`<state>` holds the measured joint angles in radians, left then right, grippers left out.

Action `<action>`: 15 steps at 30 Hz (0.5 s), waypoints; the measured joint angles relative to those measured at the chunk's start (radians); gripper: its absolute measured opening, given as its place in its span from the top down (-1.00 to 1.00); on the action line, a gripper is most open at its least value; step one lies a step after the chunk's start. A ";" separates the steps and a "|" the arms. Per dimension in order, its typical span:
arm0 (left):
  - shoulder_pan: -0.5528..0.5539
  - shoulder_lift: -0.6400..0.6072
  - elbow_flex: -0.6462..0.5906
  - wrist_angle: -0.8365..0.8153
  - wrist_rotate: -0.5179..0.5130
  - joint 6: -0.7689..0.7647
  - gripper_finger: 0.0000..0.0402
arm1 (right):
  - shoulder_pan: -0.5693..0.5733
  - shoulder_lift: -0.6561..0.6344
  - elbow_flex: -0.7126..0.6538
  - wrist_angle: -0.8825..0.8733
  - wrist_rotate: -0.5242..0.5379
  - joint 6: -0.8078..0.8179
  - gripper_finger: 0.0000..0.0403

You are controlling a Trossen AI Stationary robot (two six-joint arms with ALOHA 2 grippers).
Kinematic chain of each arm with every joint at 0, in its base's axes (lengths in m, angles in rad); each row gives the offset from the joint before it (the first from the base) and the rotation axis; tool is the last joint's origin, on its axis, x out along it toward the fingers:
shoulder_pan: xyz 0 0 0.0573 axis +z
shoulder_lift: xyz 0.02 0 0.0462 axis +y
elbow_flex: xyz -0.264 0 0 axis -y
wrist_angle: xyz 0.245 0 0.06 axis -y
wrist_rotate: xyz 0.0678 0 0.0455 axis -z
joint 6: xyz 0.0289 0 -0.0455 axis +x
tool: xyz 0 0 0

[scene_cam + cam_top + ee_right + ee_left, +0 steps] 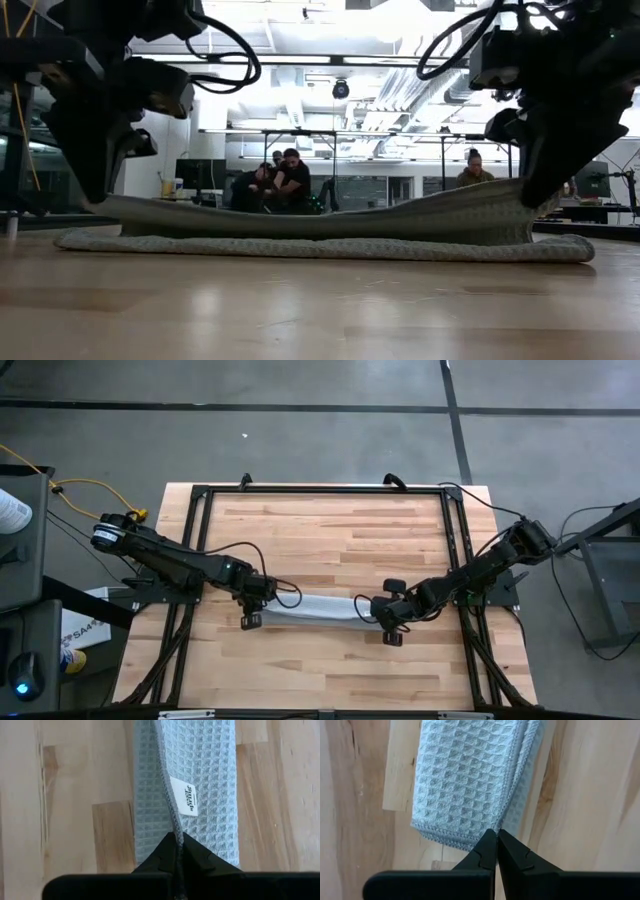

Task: Fold microfiber towels
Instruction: Fold the gray towel

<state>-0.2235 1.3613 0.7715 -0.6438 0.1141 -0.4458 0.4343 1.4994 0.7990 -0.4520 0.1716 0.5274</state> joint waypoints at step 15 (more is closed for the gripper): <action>0.000 0.000 0.000 0.015 0.009 0.003 1.00 | 0.000 0.000 0.000 0.023 -0.093 0.004 0.98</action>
<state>-0.2234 1.3613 0.7711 -0.6285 0.1230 -0.4427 0.4339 1.4994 0.7990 -0.4287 0.0785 0.5312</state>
